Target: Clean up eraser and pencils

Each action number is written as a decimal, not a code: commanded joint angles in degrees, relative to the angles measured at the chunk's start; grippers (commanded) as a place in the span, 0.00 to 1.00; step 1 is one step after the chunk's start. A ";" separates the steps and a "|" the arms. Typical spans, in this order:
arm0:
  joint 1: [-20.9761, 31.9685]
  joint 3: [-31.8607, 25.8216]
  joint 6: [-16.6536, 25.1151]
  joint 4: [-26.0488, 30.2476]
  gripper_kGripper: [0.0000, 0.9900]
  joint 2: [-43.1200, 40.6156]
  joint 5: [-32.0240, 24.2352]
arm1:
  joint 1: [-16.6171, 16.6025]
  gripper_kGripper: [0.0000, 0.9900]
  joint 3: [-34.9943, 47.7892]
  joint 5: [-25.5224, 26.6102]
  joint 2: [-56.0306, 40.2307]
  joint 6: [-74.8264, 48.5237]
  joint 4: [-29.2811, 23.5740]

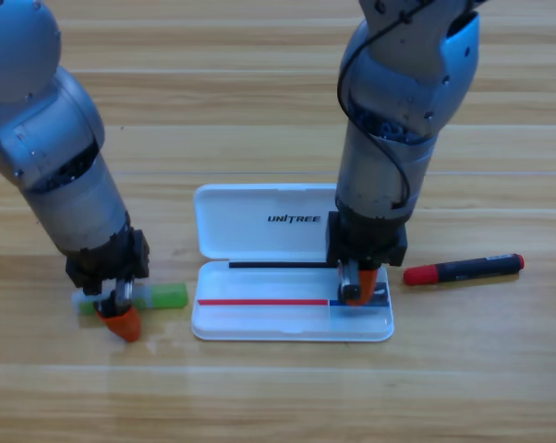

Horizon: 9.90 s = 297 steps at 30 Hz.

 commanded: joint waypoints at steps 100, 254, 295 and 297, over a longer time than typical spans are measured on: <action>-5.96 -34.37 4.50 24.76 0.00 16.94 -20.74 | -16.84 0.00 21.50 -3.51 -10.76 -22.91 -6.87; 13.90 -43.33 23.75 28.71 0.00 22.39 -48.52 | -2.95 0.94 29.50 33.75 -43.98 5.65 -19.52; 9.68 -19.60 24.36 10.08 0.00 20.02 -47.81 | -2.69 0.94 29.85 33.84 -42.22 5.74 -20.05; 9.51 -18.73 24.45 9.29 0.00 20.10 -47.64 | -2.69 0.94 29.76 33.84 -42.13 5.74 -20.05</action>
